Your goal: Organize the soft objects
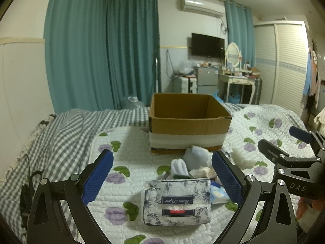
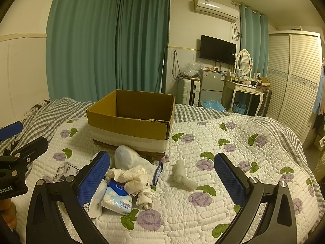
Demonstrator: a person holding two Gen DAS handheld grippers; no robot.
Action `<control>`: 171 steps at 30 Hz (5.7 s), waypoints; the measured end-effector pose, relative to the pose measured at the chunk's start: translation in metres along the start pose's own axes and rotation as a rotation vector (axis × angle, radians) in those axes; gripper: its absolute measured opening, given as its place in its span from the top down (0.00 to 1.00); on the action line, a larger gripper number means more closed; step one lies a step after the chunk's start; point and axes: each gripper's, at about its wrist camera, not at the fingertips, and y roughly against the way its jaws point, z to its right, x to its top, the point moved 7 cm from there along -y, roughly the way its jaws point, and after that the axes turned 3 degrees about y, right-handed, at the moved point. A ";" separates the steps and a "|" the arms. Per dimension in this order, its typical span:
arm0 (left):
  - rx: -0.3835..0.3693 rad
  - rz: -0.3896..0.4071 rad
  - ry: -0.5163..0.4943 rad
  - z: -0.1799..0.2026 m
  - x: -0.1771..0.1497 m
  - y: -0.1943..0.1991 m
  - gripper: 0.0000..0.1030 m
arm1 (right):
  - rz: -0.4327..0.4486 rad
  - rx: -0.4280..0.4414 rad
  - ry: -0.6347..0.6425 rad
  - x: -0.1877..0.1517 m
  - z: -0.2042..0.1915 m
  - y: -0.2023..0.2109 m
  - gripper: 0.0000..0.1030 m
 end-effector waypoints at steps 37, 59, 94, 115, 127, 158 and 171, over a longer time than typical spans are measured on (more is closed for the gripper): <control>0.048 -0.178 0.005 0.033 -0.046 -0.008 0.04 | -0.086 0.026 0.031 0.003 0.014 0.018 0.00; 0.063 -0.329 -0.141 0.043 -0.107 -0.072 0.36 | -0.260 0.081 0.055 -0.058 0.001 -0.047 0.00; -0.010 -0.182 0.012 -0.005 -0.048 0.019 0.55 | -0.335 0.319 0.023 -0.058 -0.081 -0.030 0.50; -0.029 0.017 -0.106 0.038 0.128 -0.085 0.54 | -0.059 0.291 0.060 0.133 -0.012 -0.079 0.50; -0.098 -0.127 -0.181 0.057 0.101 -0.227 0.48 | -0.158 0.299 -0.015 0.108 0.004 -0.218 0.48; -0.068 0.149 0.002 0.016 0.166 0.062 0.10 | 0.063 0.202 0.080 0.181 0.032 0.047 0.02; -0.013 -0.108 0.040 0.002 0.049 -0.004 0.10 | -0.115 0.154 0.118 0.055 -0.012 -0.011 0.02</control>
